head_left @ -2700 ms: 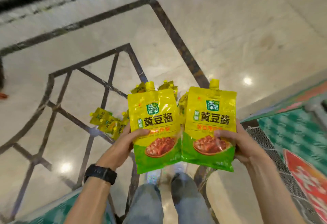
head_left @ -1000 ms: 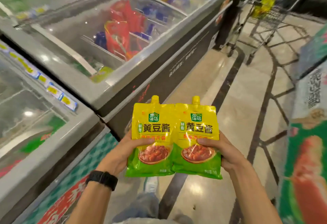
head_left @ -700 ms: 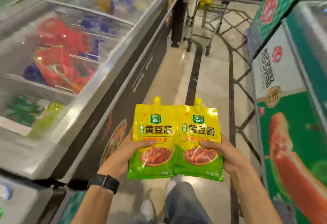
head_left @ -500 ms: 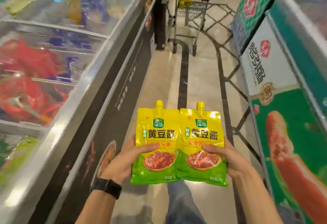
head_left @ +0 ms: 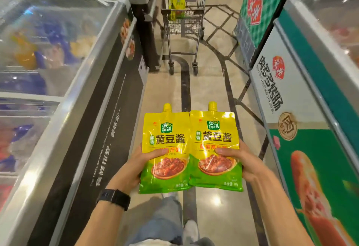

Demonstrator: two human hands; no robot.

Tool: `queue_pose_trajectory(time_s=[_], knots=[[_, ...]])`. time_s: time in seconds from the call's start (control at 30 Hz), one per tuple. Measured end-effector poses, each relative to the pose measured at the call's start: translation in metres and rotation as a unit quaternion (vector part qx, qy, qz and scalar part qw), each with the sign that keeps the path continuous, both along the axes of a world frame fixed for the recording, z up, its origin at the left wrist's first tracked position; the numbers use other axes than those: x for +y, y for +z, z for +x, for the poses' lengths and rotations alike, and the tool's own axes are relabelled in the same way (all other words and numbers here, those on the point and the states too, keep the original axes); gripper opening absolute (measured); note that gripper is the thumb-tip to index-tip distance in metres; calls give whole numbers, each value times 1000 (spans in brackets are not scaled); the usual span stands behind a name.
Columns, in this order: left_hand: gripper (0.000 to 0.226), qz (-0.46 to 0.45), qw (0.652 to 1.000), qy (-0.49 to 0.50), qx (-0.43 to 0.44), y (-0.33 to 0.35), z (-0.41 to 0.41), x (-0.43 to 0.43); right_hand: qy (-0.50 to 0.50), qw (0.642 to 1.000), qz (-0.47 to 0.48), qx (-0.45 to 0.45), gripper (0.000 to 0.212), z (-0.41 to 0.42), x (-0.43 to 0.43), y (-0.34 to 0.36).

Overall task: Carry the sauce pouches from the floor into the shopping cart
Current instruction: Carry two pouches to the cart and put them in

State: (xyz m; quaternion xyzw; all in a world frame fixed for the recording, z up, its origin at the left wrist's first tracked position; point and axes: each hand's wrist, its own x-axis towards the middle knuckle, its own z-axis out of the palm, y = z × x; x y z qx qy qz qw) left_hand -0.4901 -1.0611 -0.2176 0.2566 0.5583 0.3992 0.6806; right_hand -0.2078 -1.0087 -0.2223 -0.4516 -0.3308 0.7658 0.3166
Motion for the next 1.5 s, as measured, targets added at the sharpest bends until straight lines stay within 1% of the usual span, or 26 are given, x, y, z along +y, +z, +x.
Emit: queue_pose_trajectory(time_s=[0.1,0.2,0.33,0.37,0.43,0.5,0.53,0.6,0.63,0.7,0.73,0.77,0.83,0.87,0.9,0.97,1.03,1.1,1.17,1.23,1.37,1.47,1.5], knots=[[112,-20,1000,-3,-4,-10,-9,83,-20,1000,-6,-6,104,-7,72,-3],[112,-13,1000,-19,1,-13,-18,166,-45,999,-13,-21,99,-14,143,-4],[110,-13,998,-53,-8,-1,-18,272,-73,997,-22,-19,111,-15,230,9],[111,-14,998,-61,-9,1,-16,297,-80,997,-21,-9,107,-14,249,12],[112,-9,997,-75,-18,3,-11,345,-89,996,-11,8,92,-8,289,18],[110,-10,996,-85,-25,6,-2,394,-98,995,-6,2,84,0,334,21],[105,-11,996,-89,-28,6,3,419,-104,995,-6,-2,86,5,357,20],[83,-13,995,-95,-26,2,15,467,-114,993,-14,-6,103,17,402,10],[78,-12,995,-92,-27,-1,22,490,-115,993,-16,-6,108,24,426,5],[87,-16,996,-81,-32,-5,38,538,-116,993,-19,-4,111,39,476,-5],[89,-20,996,-83,-28,-7,47,563,-112,993,-25,-7,107,47,502,-7],[84,-23,996,-84,-26,-9,56,587,-109,994,-29,-6,96,56,529,-9],[72,-33,997,-67,-30,-9,70,635,-108,994,-30,-5,61,74,583,-7],[77,-40,997,-59,-40,-7,77,659,-110,993,-36,-13,53,83,612,-4],[89,-46,996,-53,-46,-6,83,683,-105,993,-42,-19,54,89,640,-2],[107,-52,997,-44,-48,-5,94,725,-86,995,-48,-25,64,99,691,0],[110,-52,996,-32,-64,-5,101,767,-77,996,-44,-31,82,105,743,2],[107,-59,995,-22,-71,-5,104,813,-69,996,-41,-44,108,108,796,1],[107,-61,996,-18,-68,-8,105,858,-64,996,-34,-47,118,109,846,-1],[109,-60,996,-10,-60,-14,105,904,-64,996,-35,-45,115,110,893,-5],[109,-49,996,-14,-69,-21,104,1009,-73,996,-41,-40,110,108,989,-4],[108,-40,996,-22,-83,-17,105,1083,-98,993,-29,-55,83,108,1053,7],[109,-33,996,-24,-85,-15,105,1107,-98,993,-32,-57,78,109,1074,12]])
